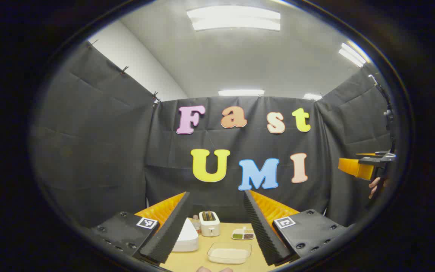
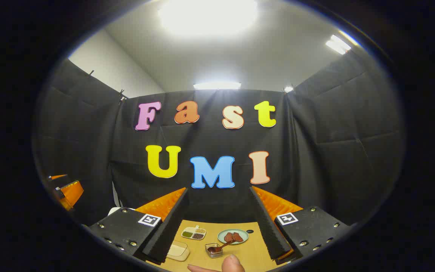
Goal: Close the left gripper, press the button to open the rice cooker; take a wooden spoon from the chopstick holder with the right hand, scoop a spoonful of rice and pour it into the rice cooker, then put the wooden spoon back into the chopstick holder.
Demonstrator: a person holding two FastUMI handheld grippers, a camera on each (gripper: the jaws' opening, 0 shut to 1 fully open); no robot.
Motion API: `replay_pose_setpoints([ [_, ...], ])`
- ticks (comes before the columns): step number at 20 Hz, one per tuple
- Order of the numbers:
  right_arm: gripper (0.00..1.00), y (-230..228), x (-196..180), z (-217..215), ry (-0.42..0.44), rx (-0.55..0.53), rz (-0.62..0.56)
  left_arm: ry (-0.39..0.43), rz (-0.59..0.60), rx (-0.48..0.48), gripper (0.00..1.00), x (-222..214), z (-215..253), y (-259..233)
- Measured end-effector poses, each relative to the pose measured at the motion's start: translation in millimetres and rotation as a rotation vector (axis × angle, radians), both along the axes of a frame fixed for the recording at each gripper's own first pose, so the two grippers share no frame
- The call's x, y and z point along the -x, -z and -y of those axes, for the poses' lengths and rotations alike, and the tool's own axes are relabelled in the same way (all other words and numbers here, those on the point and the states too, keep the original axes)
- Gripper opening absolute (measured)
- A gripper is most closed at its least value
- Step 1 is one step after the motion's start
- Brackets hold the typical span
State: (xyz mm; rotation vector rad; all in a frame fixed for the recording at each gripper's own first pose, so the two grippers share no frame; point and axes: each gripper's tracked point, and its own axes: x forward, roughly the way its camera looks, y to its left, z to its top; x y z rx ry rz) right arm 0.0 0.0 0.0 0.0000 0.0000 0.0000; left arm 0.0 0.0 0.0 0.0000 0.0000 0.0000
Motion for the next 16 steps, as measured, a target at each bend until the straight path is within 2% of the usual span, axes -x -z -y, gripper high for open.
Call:
replay_pose_setpoints([
  [4,0.96,-1.5,-2.6,-14.7,-0.034,0.017,0.018,-0.017,-0.003,0.007,0.92,-0.4,-6.6,1.2],
  [8,0.96,-2.4,-3.1,-21.5,-0.032,0.056,0.033,-0.018,-0.003,0.001,0.93,-0.3,-11.7,0.9],
  [16,0.96,-7.9,4.9,-41.0,-0.018,0.065,0.036,-0.004,-0.001,0.004,0.93,7.0,-27.9,1.6],
])
